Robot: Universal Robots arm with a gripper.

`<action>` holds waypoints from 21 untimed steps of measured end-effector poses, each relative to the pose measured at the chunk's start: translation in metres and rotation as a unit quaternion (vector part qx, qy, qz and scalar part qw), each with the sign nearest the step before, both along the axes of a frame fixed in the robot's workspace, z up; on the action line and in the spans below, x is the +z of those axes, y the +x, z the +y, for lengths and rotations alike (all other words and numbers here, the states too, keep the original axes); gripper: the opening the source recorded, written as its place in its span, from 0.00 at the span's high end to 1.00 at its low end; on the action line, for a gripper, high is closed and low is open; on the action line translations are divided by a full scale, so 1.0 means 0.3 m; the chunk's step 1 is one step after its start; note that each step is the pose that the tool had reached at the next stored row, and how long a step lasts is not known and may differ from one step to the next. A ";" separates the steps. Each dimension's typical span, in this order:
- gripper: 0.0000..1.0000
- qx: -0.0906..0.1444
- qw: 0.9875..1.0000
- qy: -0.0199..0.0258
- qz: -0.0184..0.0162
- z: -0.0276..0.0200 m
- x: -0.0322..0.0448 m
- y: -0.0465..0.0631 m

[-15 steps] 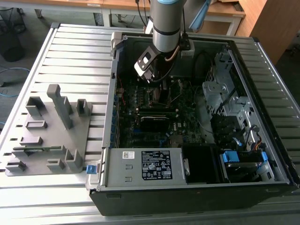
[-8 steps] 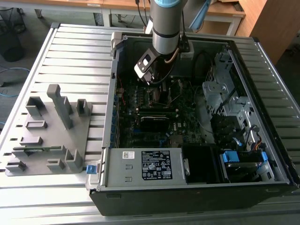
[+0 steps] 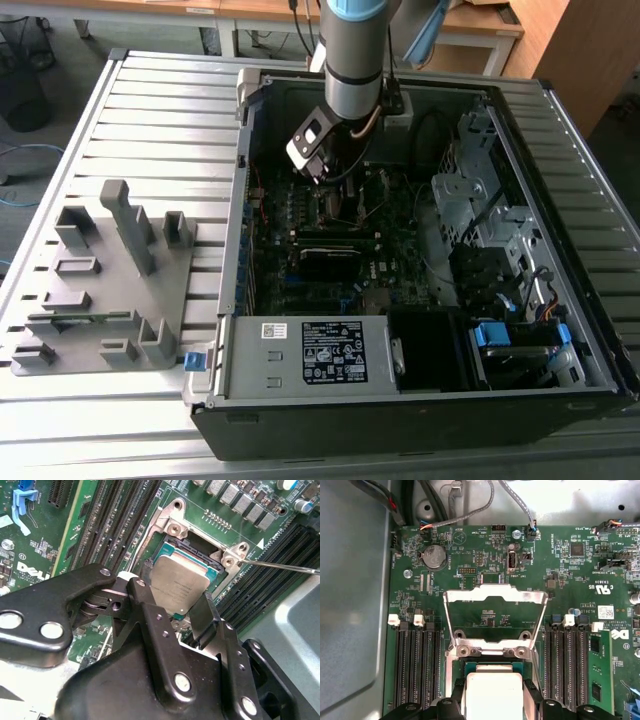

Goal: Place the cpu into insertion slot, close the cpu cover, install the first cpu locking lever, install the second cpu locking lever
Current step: 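Place the cpu into insertion slot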

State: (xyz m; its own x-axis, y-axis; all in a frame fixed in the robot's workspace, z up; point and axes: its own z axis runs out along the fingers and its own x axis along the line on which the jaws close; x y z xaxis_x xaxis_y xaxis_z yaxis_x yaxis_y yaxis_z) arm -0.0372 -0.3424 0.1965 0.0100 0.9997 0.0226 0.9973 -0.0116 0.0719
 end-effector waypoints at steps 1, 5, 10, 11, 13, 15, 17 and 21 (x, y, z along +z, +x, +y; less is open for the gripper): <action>0.46 0.000 1.000 0.000 0.000 0.000 -0.001 0.000; 0.46 0.000 1.000 0.000 0.000 0.001 -0.002 0.000; 0.46 0.000 1.000 0.000 0.000 0.007 -0.002 0.000; 0.46 0.000 1.000 0.000 0.000 0.009 -0.002 0.000; 0.46 0.000 1.000 0.000 0.000 0.009 -0.002 -0.001; 0.46 0.000 1.000 0.000 0.000 0.010 -0.003 -0.003; 0.46 0.000 1.000 0.000 0.000 0.010 -0.004 -0.005; 0.46 -0.002 1.000 0.000 0.000 0.010 -0.008 -0.005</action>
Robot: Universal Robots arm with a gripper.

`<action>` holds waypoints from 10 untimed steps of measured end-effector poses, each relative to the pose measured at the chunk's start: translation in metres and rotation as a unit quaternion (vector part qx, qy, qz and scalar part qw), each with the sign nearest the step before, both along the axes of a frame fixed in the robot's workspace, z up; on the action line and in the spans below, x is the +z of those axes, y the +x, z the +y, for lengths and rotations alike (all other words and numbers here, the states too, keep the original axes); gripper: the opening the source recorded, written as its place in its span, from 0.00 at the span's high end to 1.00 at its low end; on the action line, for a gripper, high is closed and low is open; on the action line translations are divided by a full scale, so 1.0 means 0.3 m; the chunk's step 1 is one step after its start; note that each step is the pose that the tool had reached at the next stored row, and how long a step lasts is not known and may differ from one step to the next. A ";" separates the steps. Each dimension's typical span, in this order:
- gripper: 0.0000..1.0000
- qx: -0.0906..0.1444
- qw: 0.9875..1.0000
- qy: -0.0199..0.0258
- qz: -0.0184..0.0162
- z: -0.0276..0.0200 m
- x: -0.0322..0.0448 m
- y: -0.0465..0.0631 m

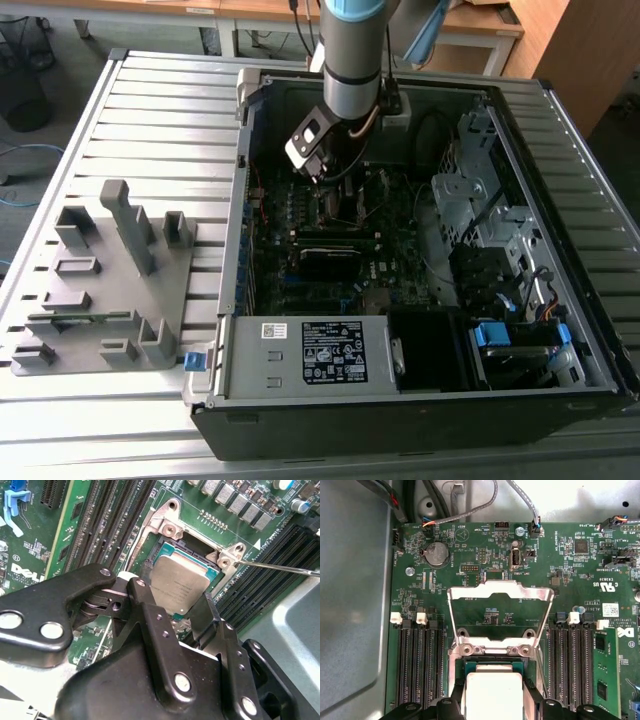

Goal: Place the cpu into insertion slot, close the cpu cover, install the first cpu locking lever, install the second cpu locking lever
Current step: 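Place the cpu into insertion slot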

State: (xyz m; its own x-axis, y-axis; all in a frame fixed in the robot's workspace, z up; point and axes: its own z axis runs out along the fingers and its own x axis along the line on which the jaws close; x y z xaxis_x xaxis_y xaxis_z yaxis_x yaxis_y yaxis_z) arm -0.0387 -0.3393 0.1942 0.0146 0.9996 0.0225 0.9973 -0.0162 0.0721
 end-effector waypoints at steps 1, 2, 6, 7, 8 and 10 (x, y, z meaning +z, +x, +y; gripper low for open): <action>0.46 -0.001 1.000 0.000 0.000 0.000 -0.001 0.000; 0.46 -0.001 1.000 0.000 0.000 0.000 -0.001 0.000; 0.46 -0.001 1.000 0.000 0.000 0.000 -0.001 0.000; 0.46 -0.001 1.000 0.000 0.000 0.000 -0.001 0.000; 0.46 -0.001 1.000 0.000 0.000 0.000 -0.002 0.000; 0.46 -0.001 1.000 0.000 0.000 -0.001 -0.004 0.000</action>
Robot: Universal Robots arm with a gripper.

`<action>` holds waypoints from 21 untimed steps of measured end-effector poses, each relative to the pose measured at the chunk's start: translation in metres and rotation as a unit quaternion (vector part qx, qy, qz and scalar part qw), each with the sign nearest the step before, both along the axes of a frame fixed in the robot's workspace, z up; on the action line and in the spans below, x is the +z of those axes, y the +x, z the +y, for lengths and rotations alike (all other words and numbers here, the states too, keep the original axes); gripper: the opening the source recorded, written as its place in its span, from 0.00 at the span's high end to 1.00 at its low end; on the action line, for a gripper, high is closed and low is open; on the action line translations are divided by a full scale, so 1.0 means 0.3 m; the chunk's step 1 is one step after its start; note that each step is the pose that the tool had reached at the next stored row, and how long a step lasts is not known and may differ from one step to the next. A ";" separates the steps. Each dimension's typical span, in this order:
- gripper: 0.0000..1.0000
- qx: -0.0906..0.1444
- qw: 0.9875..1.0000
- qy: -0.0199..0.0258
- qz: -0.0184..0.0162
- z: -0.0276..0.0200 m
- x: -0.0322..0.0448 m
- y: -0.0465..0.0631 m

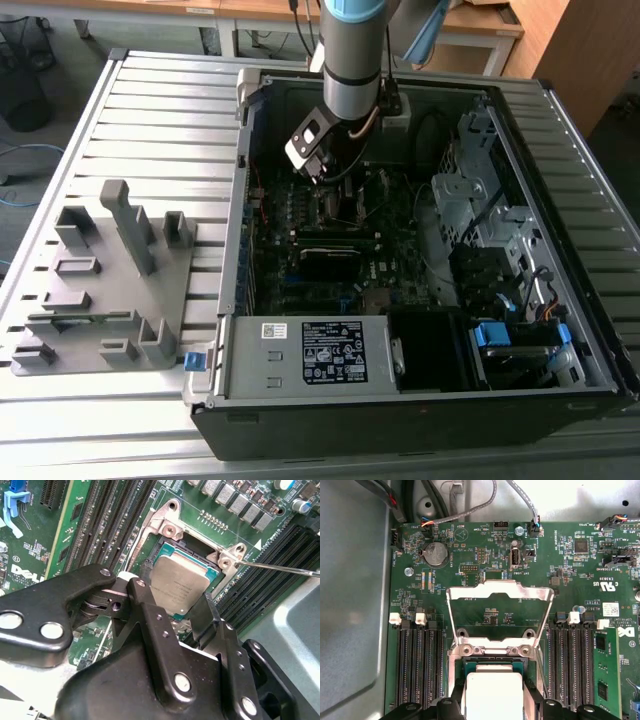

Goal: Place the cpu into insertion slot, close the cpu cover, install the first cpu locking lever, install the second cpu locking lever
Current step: 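Place the cpu into insertion slot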

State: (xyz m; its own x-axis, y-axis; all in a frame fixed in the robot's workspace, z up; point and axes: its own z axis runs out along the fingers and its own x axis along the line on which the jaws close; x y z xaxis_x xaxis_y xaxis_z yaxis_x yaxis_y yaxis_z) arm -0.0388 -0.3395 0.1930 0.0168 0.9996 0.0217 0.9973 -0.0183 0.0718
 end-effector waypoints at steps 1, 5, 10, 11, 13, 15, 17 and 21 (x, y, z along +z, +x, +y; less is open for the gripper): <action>0.46 0.000 1.000 0.000 0.000 0.000 0.000 0.000; 0.46 0.000 1.000 0.000 0.000 0.000 -0.001 0.000; 0.46 0.000 1.000 0.000 0.000 0.000 -0.002 0.000; 0.46 0.000 1.000 0.000 0.000 0.000 -0.002 0.000; 0.46 0.000 1.000 0.000 0.000 0.000 -0.002 0.000; 0.46 0.000 1.000 0.000 0.000 0.000 -0.002 0.000; 0.46 0.000 1.000 0.000 0.000 0.000 -0.002 0.000; 0.46 0.000 1.000 0.001 0.000 0.001 0.001 0.000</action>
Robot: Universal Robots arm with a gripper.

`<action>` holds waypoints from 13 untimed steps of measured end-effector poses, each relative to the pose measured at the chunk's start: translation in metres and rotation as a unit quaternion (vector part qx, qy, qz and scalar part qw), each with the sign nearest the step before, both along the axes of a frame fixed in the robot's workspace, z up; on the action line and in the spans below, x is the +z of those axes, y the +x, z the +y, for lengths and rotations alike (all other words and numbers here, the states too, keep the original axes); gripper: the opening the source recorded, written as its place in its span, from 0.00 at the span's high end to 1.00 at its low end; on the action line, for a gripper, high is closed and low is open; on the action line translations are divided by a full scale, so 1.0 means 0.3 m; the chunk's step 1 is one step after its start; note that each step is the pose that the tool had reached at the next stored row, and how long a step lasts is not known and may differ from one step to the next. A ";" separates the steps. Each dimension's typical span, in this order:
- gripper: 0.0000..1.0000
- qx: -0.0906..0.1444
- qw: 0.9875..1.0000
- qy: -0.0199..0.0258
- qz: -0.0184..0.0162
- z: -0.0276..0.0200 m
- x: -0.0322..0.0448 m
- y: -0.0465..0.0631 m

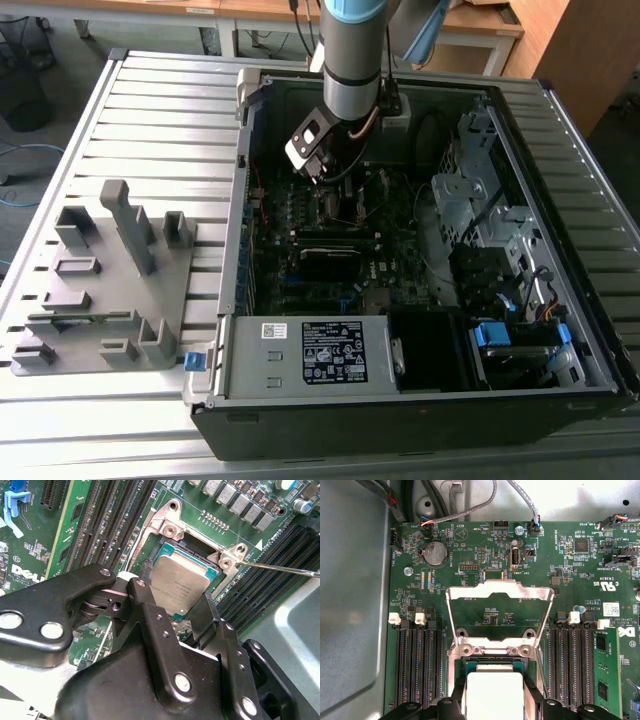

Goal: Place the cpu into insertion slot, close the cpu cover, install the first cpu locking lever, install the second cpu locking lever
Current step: 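Place the cpu into insertion slot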

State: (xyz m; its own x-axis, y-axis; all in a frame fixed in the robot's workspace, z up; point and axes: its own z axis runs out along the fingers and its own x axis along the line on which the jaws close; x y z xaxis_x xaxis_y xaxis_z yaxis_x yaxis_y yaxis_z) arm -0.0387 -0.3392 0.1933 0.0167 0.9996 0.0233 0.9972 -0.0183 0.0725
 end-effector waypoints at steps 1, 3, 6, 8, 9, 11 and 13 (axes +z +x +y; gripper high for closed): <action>0.46 0.000 1.000 0.000 0.000 0.000 0.003 0.000; 0.46 0.000 1.000 0.000 0.000 0.000 0.007 0.000; 0.46 -0.005 1.000 0.000 0.000 -0.001 0.007 0.000; 0.46 -0.013 1.000 -0.001 0.000 -0.001 0.007 0.000; 0.46 -0.013 1.000 -0.001 0.000 -0.001 0.007 0.000; 0.46 -0.013 1.000 -0.001 0.000 -0.001 0.007 0.000; 0.46 -0.013 1.000 -0.001 0.000 0.000 0.006 0.000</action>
State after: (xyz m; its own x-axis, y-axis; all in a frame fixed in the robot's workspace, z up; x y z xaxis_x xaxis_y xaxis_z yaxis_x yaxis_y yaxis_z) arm -0.0388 -0.3394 0.1950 0.0435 0.9988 0.0223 0.9964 -0.0450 0.0720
